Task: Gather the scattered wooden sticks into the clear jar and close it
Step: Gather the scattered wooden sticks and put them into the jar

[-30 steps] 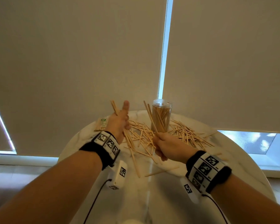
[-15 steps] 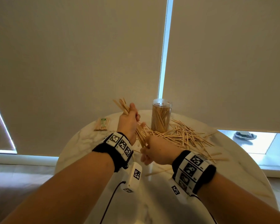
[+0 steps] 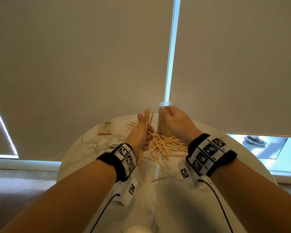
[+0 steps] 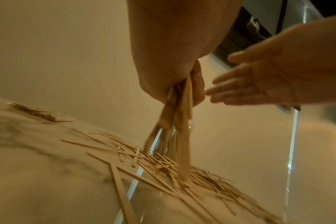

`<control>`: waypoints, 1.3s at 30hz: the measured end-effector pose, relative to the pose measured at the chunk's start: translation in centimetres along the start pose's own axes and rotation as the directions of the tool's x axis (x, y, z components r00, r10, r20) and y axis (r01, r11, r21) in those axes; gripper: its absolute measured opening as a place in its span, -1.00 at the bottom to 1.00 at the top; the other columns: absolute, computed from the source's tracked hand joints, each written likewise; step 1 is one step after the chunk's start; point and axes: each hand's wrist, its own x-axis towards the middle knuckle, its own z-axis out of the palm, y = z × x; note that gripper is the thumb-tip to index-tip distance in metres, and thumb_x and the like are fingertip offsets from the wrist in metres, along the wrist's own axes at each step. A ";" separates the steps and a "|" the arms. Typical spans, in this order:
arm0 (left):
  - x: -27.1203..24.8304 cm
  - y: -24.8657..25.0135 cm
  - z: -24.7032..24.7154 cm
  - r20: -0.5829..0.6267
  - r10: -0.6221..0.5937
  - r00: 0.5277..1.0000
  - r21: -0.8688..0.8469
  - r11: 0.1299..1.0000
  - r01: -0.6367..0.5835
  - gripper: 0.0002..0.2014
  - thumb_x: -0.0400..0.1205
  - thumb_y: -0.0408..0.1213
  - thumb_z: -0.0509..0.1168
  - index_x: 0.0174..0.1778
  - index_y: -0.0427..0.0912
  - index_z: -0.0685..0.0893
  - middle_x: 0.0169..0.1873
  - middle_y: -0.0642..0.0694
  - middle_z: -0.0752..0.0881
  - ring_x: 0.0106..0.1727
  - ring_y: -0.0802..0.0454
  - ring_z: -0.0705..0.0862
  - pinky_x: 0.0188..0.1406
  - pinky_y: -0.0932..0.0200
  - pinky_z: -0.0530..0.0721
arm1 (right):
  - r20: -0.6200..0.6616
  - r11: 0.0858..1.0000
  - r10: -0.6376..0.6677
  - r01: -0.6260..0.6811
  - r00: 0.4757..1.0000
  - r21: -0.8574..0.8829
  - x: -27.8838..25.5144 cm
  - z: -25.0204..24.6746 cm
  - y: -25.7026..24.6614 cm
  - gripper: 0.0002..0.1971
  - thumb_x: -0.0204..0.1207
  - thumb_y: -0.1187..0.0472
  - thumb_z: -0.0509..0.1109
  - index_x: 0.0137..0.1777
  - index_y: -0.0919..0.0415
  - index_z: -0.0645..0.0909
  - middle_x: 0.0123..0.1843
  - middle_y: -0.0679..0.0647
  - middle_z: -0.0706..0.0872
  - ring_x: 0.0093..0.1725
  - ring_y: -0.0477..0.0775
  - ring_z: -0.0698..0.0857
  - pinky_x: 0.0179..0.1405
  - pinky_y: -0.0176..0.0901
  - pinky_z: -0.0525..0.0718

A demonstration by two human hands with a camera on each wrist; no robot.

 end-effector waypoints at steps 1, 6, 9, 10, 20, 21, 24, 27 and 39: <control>-0.3 -0.3 0.5 0.039 0.005 0.999 0.053 0.999 -0.007 -0.20 0.57 0.51 -0.27 -0.22 -0.13 0.57 -0.57 0.05 0.42 -0.63 0.13 0.30 -0.62 0.27 0.31 | -0.041 1.000 -0.025 0.026 0.999 0.014 0.4 -0.2 -0.5 -0.56 0.77 -0.12 0.08 0.46 0.08 0.56 0.29 -0.03 0.68 0.24 0.00 0.62 0.11 -0.15 0.46; -1.5 -0.6 3.4 0.133 0.037 0.990 0.112 0.992 -0.053 -0.33 0.77 0.22 -0.25 -0.22 -0.15 0.59 -0.57 -0.06 0.51 -0.63 0.11 0.34 -0.64 0.28 0.31 | 0.150 0.851 -0.156 0.211 0.976 -0.482 1.0 0.2 -0.8 -0.69 0.77 0.08 0.07 -0.07 0.15 0.58 -0.03 0.15 0.75 -0.14 0.10 0.66 -0.16 -0.13 0.52; -0.9 -0.7 3.0 0.109 -0.032 0.994 0.084 0.996 0.023 -0.57 0.78 -0.03 -0.18 0.02 -0.24 0.50 -0.54 -0.13 0.54 -0.65 0.08 0.33 -0.61 0.28 0.27 | 0.245 0.666 -0.155 0.284 0.957 -0.690 0.5 -0.1 -0.3 -0.68 0.74 0.13 0.11 -0.12 0.22 0.62 -0.10 0.19 0.74 -0.13 0.22 0.68 -0.16 -0.06 0.60; -0.6 -0.8 2.6 0.101 -0.052 0.993 0.083 0.996 0.044 -0.57 0.76 -0.06 -0.16 0.10 -0.29 0.50 -0.51 -0.17 0.56 -0.66 0.06 0.33 -0.62 0.29 0.28 | 0.270 0.663 -0.140 0.293 0.953 -0.688 0.4 -0.3 0.0 -0.64 0.74 0.10 0.13 -0.21 0.21 0.62 -0.19 0.15 0.73 -0.19 0.17 0.66 -0.22 -0.11 0.58; 0.6 0.5 0.9 0.170 -0.062 0.984 0.181 0.983 0.030 -0.52 0.80 0.03 -0.08 0.25 -0.24 0.60 -0.26 -0.27 0.82 -0.46 -0.16 0.68 -0.43 0.06 0.70 | 0.245 0.827 -0.178 0.280 0.953 -0.487 0.3 -0.3 2.2 -0.41 0.72 -0.12 0.22 -0.55 0.11 0.52 -0.59 -0.03 0.49 -0.57 -0.09 0.47 -0.47 -0.27 0.35; 0.6 0.7 0.8 0.174 -0.065 0.983 0.210 0.977 0.027 -0.52 0.80 0.06 -0.07 0.25 -0.20 0.62 -0.21 -0.26 0.84 -0.35 -0.22 0.75 -0.27 -0.04 0.78 | 0.248 0.843 -0.163 0.265 0.955 -0.469 0.3 -0.5 2.5 -0.43 0.70 -0.12 0.23 -0.52 0.13 0.58 -0.57 -0.02 0.53 -0.54 -0.07 0.49 -0.47 -0.27 0.37; 1.4 0.9 -0.2 0.056 0.009 0.998 0.299 0.954 -0.026 -0.47 0.79 0.14 -0.04 0.13 -0.15 0.72 -0.23 -0.14 0.86 -0.17 -0.15 0.82 0.07 -0.14 0.77 | 0.209 0.881 -0.129 0.209 0.969 -0.425 0.4 -1.2 3.4 -0.55 0.64 0.02 0.30 -0.45 0.20 0.68 -0.51 0.05 0.59 -0.50 -0.01 0.50 -0.42 -0.18 0.43; 2.5 0.5 -1.8 -0.169 0.050 0.984 0.335 0.942 0.010 -0.35 0.75 0.25 -0.07 0.04 -0.20 0.74 -0.29 -0.06 0.86 -0.13 -0.07 0.83 0.18 -0.13 0.73 | 0.128 0.917 -0.064 0.109 0.990 -0.383 0.3 -2.1 4.6 -0.56 0.64 0.09 0.30 -0.42 0.32 0.68 -0.51 0.09 0.53 -0.52 0.00 0.43 -0.45 -0.19 0.43; 0.9 0.9 2.3 -0.073 -0.169 0.983 -0.241 0.959 0.147 -0.70 0.76 -0.27 0.21 -0.07 -0.43 0.73 -0.05 -0.44 0.79 -0.16 -0.23 0.84 -0.30 0.01 0.83 | -0.089 0.963 0.083 -0.102 0.993 -0.248 0.5 -0.8 5.5 -0.55 0.58 0.07 0.27 -0.56 0.18 0.48 -0.62 0.00 0.40 -0.55 0.01 0.39 -0.50 -0.15 0.31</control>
